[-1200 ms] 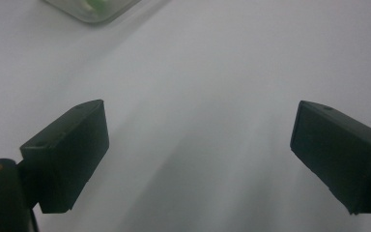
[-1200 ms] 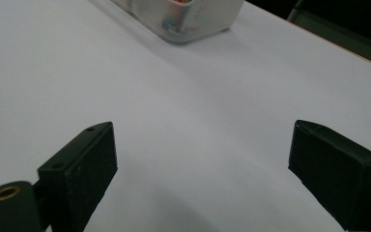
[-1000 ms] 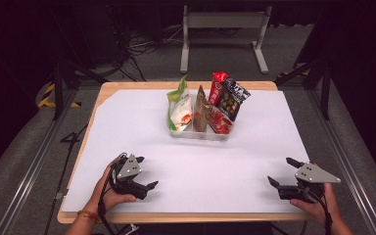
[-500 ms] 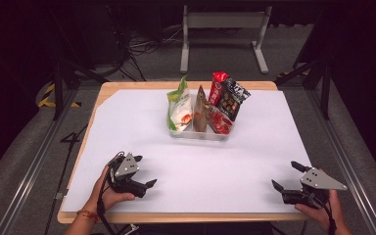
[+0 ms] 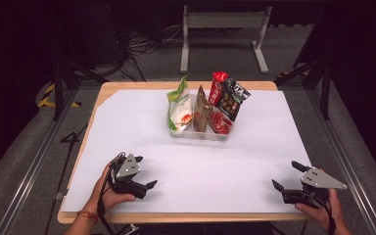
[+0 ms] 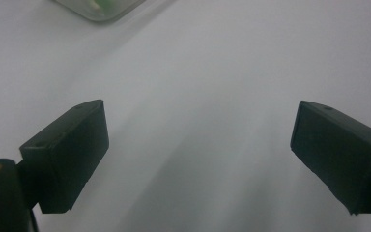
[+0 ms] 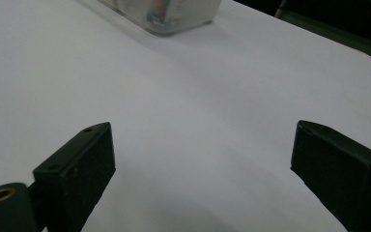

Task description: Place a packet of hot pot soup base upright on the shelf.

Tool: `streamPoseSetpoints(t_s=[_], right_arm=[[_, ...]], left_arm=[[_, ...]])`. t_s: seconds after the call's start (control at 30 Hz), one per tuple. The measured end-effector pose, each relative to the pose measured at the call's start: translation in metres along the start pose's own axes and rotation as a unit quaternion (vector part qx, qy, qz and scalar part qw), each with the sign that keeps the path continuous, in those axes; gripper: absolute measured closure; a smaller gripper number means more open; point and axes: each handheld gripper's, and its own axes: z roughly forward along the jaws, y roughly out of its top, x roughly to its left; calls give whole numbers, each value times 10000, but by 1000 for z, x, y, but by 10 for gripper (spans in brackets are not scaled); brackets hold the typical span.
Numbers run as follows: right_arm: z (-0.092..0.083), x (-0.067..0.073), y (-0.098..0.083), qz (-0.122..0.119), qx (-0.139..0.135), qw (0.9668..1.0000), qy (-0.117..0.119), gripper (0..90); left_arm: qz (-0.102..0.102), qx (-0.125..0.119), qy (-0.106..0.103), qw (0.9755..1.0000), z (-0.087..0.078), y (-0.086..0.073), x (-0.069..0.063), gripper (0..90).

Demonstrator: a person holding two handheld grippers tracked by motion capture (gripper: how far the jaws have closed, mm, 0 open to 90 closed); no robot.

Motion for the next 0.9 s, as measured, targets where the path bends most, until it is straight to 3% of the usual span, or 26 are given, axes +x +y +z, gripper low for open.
streamPoseSetpoints(t_s=[0.9], right_arm=[[4,7,2,54,49,9999,-79,99]], left_arm=[[-21,22,-2,10000,1,-1,-1,72]])
